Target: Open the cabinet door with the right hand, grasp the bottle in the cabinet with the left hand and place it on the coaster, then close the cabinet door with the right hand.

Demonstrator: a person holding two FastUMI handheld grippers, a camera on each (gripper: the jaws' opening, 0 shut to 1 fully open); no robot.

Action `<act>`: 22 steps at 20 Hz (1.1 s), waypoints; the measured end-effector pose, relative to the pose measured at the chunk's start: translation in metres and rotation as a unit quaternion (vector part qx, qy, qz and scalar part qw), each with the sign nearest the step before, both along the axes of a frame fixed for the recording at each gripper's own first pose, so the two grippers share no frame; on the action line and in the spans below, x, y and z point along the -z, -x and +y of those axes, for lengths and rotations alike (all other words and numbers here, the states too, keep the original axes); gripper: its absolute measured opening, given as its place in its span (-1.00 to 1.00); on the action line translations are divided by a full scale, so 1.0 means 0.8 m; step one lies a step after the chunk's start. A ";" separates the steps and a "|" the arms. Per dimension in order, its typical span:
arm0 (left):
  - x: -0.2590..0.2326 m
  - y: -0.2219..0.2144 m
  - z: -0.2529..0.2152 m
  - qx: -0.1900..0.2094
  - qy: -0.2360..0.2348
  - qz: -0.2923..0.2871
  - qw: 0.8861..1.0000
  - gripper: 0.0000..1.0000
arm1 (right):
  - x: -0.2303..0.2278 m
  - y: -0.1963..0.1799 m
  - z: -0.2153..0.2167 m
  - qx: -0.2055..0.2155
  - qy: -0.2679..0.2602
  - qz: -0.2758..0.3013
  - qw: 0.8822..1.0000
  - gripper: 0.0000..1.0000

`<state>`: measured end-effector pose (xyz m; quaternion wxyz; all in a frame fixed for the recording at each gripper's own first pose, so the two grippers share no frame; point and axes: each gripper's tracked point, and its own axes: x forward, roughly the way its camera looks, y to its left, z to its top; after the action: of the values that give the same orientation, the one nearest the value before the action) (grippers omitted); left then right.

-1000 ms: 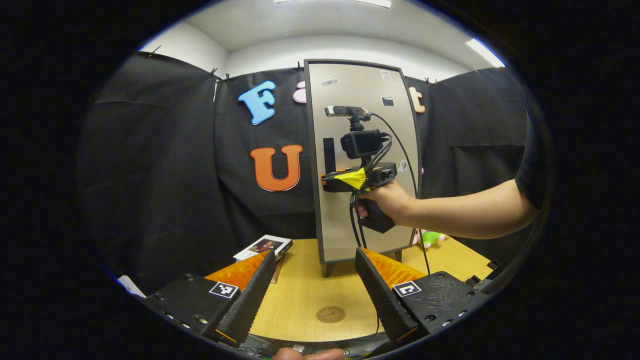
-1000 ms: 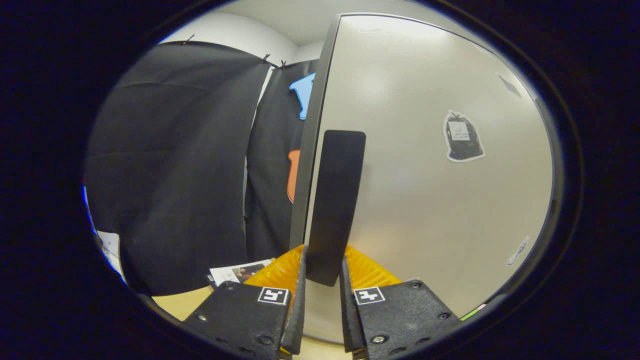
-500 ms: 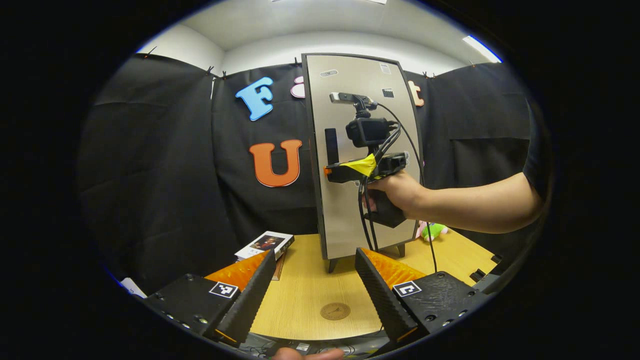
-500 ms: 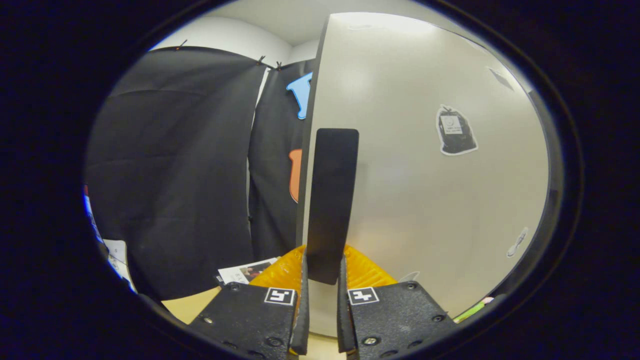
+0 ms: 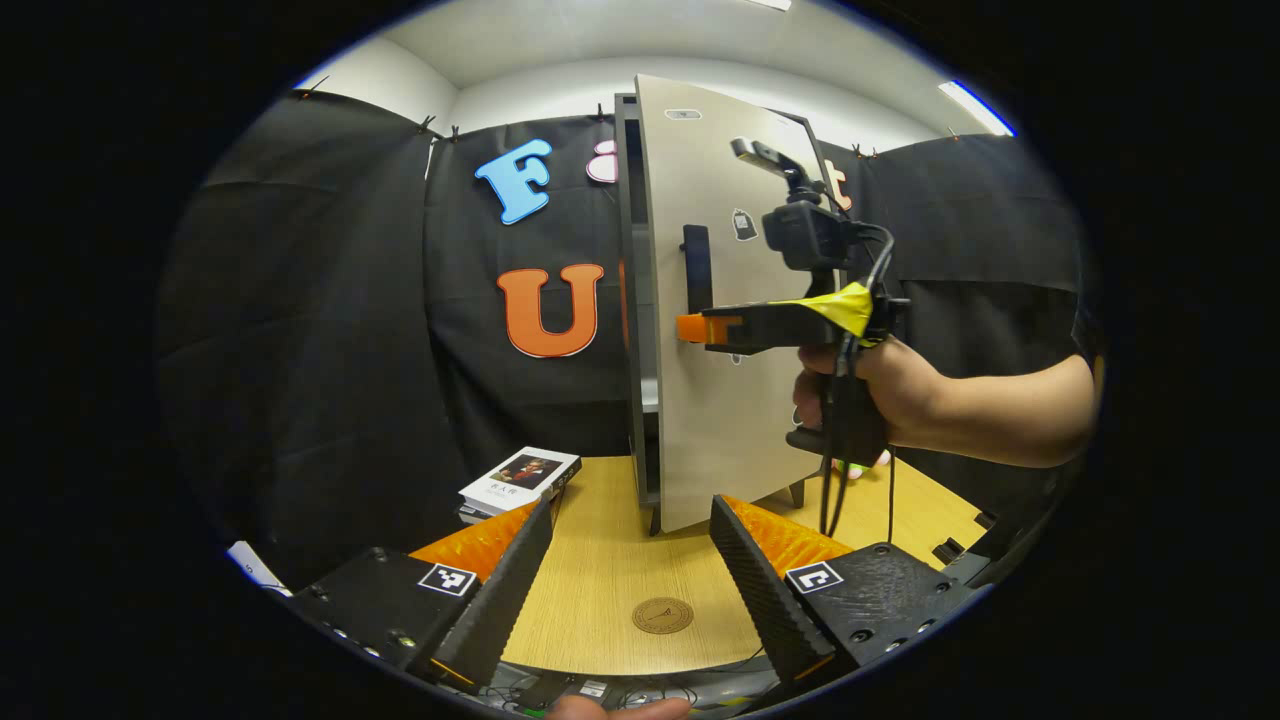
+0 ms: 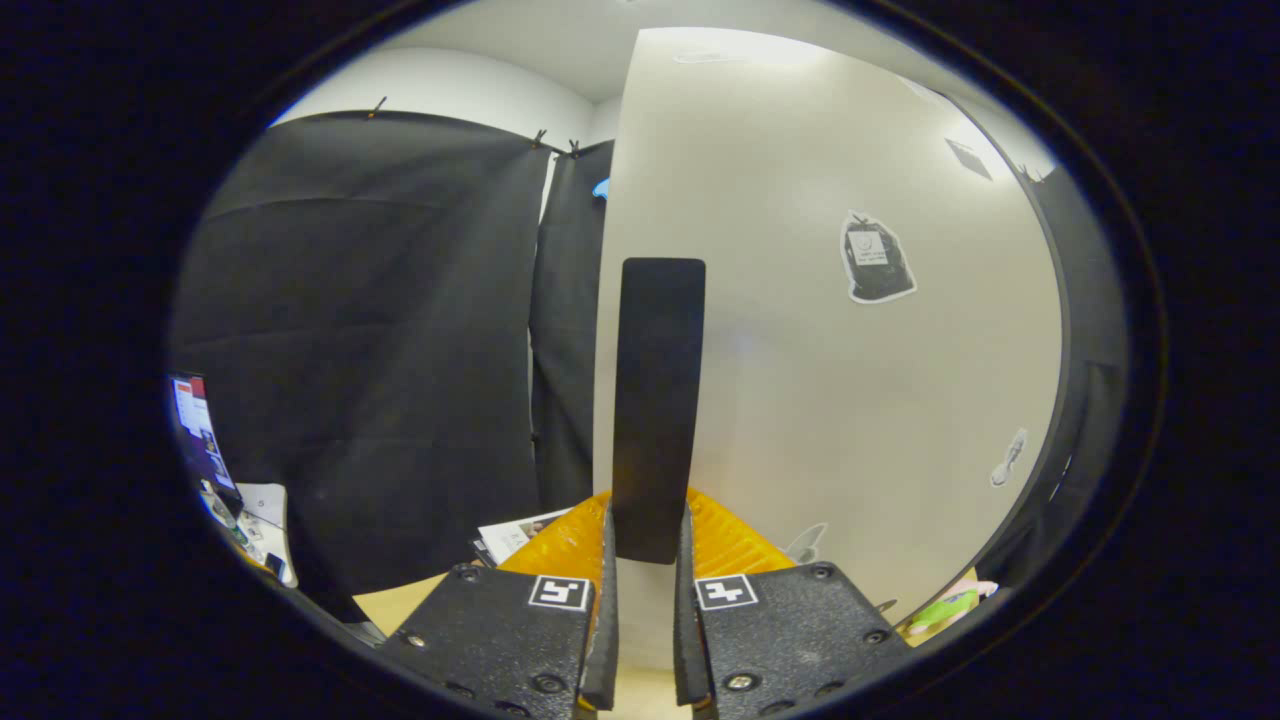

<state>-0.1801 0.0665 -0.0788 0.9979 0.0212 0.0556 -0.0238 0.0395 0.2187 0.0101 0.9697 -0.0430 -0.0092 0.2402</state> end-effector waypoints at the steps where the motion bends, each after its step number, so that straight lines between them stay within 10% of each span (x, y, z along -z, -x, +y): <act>1: -0.001 0.000 -0.002 0.002 0.005 0.000 1.000 0.93 | 0.002 0.004 -0.004 -0.004 0.000 0.001 1.000 -0.49; 22: -0.026 -0.071 -0.038 0.039 0.057 0.008 0.998 0.92 | 0.014 0.127 -0.101 -0.034 -0.010 0.013 0.999 -0.49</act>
<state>-0.1236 0.0357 -0.0576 0.9953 -0.0342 0.0609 -0.0665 -0.0623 0.1376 -0.0010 0.9614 -0.0296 -0.0001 0.2737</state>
